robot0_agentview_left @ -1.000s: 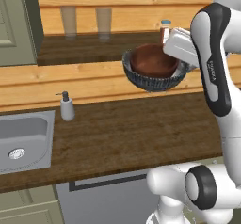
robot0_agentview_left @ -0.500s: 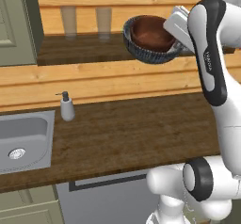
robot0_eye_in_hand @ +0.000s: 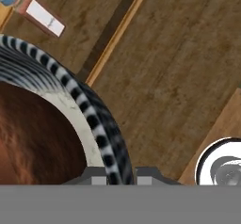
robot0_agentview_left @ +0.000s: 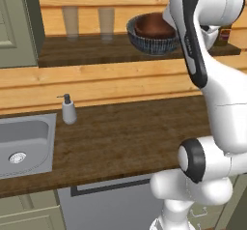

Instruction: Pick up the bowls on the counter and stack them on top of one another in the open cabinet. Place the smaller bowl on top of the larger bowl.

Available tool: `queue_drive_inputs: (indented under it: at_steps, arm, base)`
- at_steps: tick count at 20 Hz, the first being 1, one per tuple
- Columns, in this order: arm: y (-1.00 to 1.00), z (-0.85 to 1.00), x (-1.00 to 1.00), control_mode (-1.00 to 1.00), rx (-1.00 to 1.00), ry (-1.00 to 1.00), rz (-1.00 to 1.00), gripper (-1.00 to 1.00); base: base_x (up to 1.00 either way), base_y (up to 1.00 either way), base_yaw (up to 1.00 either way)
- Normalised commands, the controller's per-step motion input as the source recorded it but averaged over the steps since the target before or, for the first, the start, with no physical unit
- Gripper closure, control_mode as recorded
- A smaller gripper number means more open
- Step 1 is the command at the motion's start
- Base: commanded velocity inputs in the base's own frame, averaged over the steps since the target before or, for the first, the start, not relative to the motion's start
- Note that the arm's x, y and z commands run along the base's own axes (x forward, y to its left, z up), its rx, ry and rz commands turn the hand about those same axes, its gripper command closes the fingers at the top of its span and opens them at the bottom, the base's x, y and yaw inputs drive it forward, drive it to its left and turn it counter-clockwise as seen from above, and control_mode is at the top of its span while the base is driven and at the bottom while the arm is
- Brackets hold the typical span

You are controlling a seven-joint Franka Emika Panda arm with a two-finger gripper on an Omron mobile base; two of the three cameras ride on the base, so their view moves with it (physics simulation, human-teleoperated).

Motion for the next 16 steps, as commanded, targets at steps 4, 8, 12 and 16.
queue_drive_inputs:
  at_steps: [4, 8, 12, 16]
  arm:
    - [-0.19, -0.09, 0.01, -1.0, 0.01, 0.01, -0.15, 1.0]
    - [0.0, -0.07, 0.34, -1.0, 0.0, 0.06, -0.15, 1.0]
    - [0.13, -0.18, 0.49, -1.0, 0.0, 0.06, -0.1, 1.0]
    - [0.22, -0.1, 0.43, -1.0, 0.0, 0.0, -0.09, 1.0]
  base:
    - [0.0, 0.0, 0.0]
    - [0.0, 0.0, 0.0]
    - [0.0, 0.0, 0.0]
    - [0.0, 0.0, 0.0]
